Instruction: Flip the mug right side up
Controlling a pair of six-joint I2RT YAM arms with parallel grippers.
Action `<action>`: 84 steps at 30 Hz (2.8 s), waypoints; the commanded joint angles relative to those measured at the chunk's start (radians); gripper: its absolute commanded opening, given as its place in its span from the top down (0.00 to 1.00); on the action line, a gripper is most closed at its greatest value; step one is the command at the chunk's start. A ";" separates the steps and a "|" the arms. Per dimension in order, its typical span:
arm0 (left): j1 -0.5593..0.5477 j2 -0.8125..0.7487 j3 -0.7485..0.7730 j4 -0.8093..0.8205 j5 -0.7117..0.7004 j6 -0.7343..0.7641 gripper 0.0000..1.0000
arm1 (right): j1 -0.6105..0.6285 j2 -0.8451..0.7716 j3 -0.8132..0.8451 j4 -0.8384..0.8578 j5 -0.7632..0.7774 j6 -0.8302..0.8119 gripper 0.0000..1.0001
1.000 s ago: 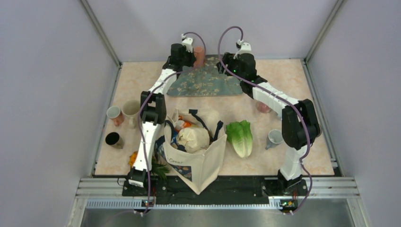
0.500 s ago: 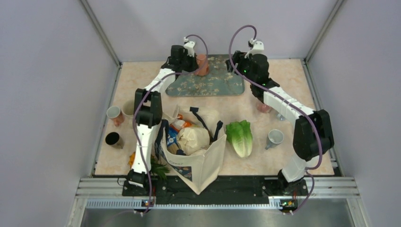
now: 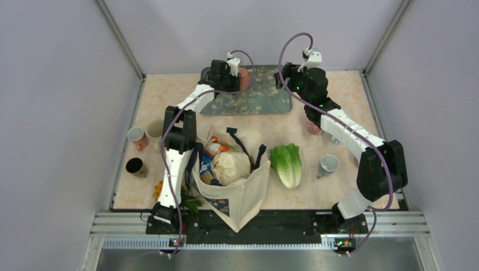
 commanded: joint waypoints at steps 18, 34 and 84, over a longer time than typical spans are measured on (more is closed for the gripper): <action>-0.003 -0.195 0.133 -0.082 0.192 -0.257 1.00 | -0.039 -0.191 -0.042 -0.103 -0.094 0.019 0.01; -0.075 -0.483 0.122 -0.252 0.478 -0.578 1.00 | -0.105 -0.259 -0.235 0.377 -0.480 0.635 0.11; 0.079 -0.871 -0.331 -0.602 -0.066 0.055 0.01 | 0.003 0.253 0.470 -1.124 -0.164 -0.507 1.00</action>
